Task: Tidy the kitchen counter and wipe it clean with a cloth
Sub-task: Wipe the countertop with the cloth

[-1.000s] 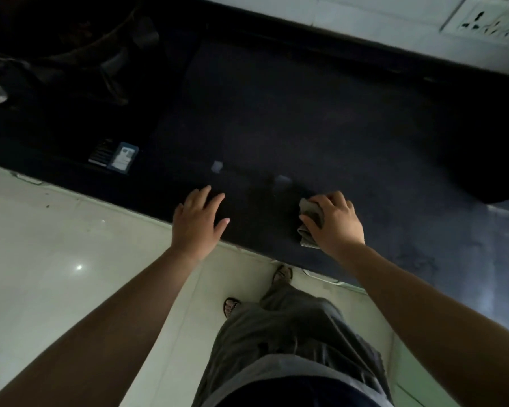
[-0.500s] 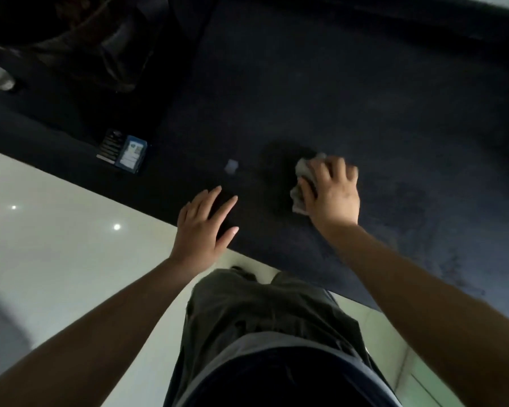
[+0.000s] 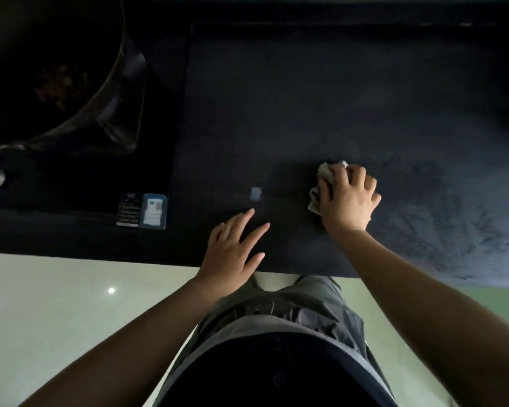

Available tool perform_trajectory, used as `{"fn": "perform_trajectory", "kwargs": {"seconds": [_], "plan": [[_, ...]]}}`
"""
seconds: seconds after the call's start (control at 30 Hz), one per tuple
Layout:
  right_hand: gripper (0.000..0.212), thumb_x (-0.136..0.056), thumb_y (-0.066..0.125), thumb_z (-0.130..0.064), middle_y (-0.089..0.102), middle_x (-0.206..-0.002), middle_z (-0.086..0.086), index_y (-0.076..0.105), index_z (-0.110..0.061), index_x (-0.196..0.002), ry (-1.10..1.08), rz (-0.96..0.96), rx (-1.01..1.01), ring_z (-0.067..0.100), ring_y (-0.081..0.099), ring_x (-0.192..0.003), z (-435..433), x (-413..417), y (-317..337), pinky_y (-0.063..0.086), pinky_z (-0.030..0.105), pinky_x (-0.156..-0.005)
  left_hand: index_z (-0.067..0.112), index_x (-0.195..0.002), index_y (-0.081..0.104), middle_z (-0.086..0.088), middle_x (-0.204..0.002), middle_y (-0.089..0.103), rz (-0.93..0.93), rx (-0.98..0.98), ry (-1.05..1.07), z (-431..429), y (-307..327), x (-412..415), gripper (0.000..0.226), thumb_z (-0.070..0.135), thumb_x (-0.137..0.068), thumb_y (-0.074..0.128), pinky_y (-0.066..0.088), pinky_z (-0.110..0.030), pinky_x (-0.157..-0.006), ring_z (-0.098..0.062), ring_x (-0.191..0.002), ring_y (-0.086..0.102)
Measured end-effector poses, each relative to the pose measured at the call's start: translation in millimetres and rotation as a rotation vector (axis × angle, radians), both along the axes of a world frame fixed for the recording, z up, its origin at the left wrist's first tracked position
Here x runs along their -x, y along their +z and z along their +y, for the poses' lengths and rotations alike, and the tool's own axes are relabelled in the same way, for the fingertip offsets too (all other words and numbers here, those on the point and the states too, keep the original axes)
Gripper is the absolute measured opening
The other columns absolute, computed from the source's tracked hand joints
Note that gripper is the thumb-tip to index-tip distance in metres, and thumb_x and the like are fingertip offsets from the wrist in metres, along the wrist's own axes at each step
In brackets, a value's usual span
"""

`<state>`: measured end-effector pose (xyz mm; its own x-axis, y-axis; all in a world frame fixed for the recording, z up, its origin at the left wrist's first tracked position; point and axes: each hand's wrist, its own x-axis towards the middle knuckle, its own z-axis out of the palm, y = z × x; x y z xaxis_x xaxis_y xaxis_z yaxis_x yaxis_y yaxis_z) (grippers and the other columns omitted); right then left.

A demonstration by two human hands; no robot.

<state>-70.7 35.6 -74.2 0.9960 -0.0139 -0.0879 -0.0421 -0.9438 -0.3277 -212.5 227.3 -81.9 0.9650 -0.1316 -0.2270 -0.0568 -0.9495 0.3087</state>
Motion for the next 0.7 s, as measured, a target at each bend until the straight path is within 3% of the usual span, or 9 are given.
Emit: {"fn": "perform_trajectory", "kwargs": {"seconds": [0.13,0.27,0.5,0.7], "plan": [[0.035,-0.087,0.055,-0.038,0.053,-0.118,0.015,0.058,-0.019,-0.117,0.154,-0.087,-0.008,0.040,0.047,-0.102,18,45,-5,0.039,0.048,-0.078,0.027,-0.138,0.041,-0.010,-0.146,0.039,-0.050,-0.027,-0.050,46,1,-7,0.051,0.040,-0.089,0.041,0.036,-0.051,-0.103,-0.029,-0.132,0.038],[0.033,-0.086,0.060,-0.037,0.055,-0.117,0.013,0.058,-0.021,-0.116,0.102,-0.131,0.005,0.038,0.048,-0.103,23,73,-11,0.040,0.046,-0.079,0.022,-0.134,0.047,-0.013,-0.144,0.042,-0.119,-0.122,0.037,103,0,-23,0.049,0.038,-0.088,0.042,0.039,-0.050,-0.099,-0.032,-0.127,0.042],[0.033,-0.091,0.048,-0.044,0.048,-0.123,0.007,0.055,-0.026,-0.117,-0.079,-0.084,-0.008,0.032,0.038,-0.114,63,37,-5,0.024,0.042,-0.089,0.023,-0.138,0.042,-0.007,-0.147,0.040,-0.148,-0.176,-0.002,150,-9,-20,0.051,0.040,-0.090,0.038,0.027,-0.051,-0.106,-0.024,-0.135,0.034],[0.034,-0.089,0.050,-0.045,0.049,-0.122,0.006,0.055,-0.027,-0.118,0.014,-0.060,-0.045,0.030,0.042,-0.113,110,14,-6,0.029,0.043,-0.090,0.025,-0.138,0.041,-0.005,-0.148,0.039,-0.150,-0.156,0.011,152,-8,-20,0.051,0.038,-0.089,0.039,0.022,-0.047,-0.109,-0.023,-0.136,0.031]]}}
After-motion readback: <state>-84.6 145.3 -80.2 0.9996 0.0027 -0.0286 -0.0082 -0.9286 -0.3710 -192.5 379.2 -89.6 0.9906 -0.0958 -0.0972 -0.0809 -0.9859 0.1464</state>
